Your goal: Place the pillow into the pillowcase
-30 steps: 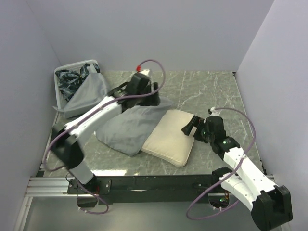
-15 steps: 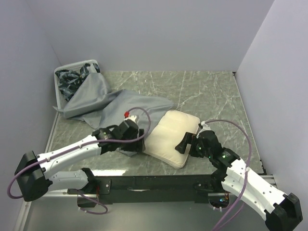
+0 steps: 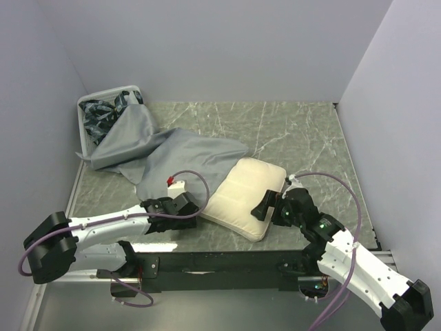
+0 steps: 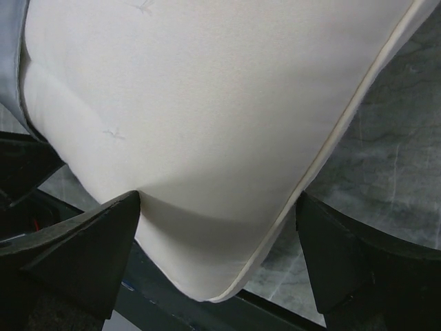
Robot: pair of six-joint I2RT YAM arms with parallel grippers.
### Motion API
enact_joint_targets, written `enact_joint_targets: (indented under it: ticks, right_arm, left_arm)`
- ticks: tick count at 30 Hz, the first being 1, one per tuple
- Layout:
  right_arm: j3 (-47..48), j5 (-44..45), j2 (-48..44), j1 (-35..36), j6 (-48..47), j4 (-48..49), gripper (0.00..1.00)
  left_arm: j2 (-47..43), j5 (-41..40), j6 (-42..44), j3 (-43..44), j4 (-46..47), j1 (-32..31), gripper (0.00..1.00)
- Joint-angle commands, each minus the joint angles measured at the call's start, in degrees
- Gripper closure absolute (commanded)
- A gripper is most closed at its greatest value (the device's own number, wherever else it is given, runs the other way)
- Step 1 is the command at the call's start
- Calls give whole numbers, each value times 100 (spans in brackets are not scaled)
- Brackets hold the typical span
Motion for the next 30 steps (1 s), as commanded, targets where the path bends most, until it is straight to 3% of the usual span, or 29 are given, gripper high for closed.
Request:
enact_joint_targets:
  ticks: [1,3,6,7,9,10,12,13,15,16,19,26,29,30]
  right_arm:
    - [-55,45,-23,59,50,388,0]
    - [-90,27,39,67,121,554,0]
    - [-47,123,13,76,182,635,0]
    - [-11,219,-13,76,182,609,1]
    - [94,317,-110,76,130,547,5]
    - [138,352,-145,68,112,529,12]
    - [296,422,-146,76,15,459,28]
    - [358,440,-128,76,-19,441,44]
    - [541,414,-40,76,-107,398,58]
    - [612,405,-5,85,-134,380,72]
    - [1025,335,48,94,-222,231,85]
    - [2509,177,346,111,-345,-384,83]
    - [2862,-87,443,138,-205,-402,70]
    - [2915,-113,469,138,-187,-402,62]
  left_arm:
    - [189,-1367,-580,-288,949,-56,30]
    - [374,-1500,-572,-219,1153,-64,33]
    - [787,-1588,-256,140,1320,-82,49]
    - [901,-1614,-186,264,1268,-99,70]
    - [911,-1562,191,641,1145,-240,90]
    - [841,-1388,314,765,1101,-292,98]
    - [727,-931,938,1211,953,-372,99]
    - [622,-763,1105,1406,847,-442,99]
    - [542,132,1799,2062,514,-460,99]
    - [542,291,1923,2345,251,-529,99]
    - [655,610,2608,3584,-599,-749,99]
    - [1007,1689,4040,6474,-1413,-891,99]
    - [1218,2453,4392,7336,-1448,-891,99]
    - [1340,2646,4446,7514,-1457,-891,98]
